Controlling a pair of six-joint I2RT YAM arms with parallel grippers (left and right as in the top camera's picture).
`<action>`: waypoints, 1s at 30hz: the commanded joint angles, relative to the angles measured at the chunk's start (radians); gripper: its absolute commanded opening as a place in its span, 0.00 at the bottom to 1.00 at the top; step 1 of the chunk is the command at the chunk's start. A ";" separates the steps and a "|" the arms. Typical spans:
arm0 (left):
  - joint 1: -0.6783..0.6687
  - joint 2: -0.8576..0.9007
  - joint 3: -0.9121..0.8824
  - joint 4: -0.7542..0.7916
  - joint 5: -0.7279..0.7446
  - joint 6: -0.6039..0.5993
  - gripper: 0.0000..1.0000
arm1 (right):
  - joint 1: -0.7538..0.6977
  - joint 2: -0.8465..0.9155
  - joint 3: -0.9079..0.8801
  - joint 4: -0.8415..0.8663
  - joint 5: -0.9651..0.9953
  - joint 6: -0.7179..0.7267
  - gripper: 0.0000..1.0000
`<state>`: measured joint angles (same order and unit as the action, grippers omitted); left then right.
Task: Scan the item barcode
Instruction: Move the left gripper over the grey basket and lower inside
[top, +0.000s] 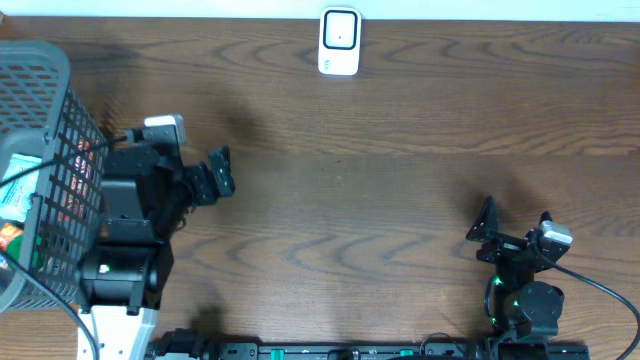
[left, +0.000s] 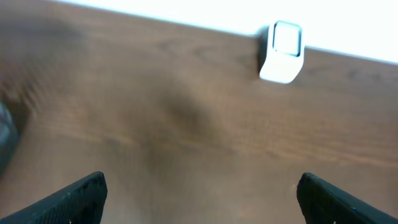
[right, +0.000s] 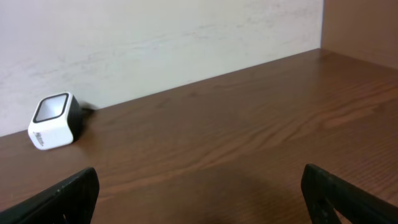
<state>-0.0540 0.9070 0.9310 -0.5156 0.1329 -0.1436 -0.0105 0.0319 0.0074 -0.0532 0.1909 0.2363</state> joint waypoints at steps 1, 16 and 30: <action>0.003 0.018 0.114 -0.013 0.008 0.055 0.98 | 0.006 0.001 -0.002 -0.003 0.002 -0.010 0.99; 0.005 0.257 0.422 -0.182 -0.082 0.144 0.98 | 0.006 0.001 -0.002 -0.003 0.002 -0.010 0.99; 0.155 0.323 0.494 -0.130 -0.084 0.144 0.98 | 0.006 0.001 -0.002 -0.003 0.002 -0.010 0.99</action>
<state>0.0235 1.1927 1.3632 -0.6479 0.0677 0.0483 -0.0105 0.0319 0.0074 -0.0528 0.1909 0.2363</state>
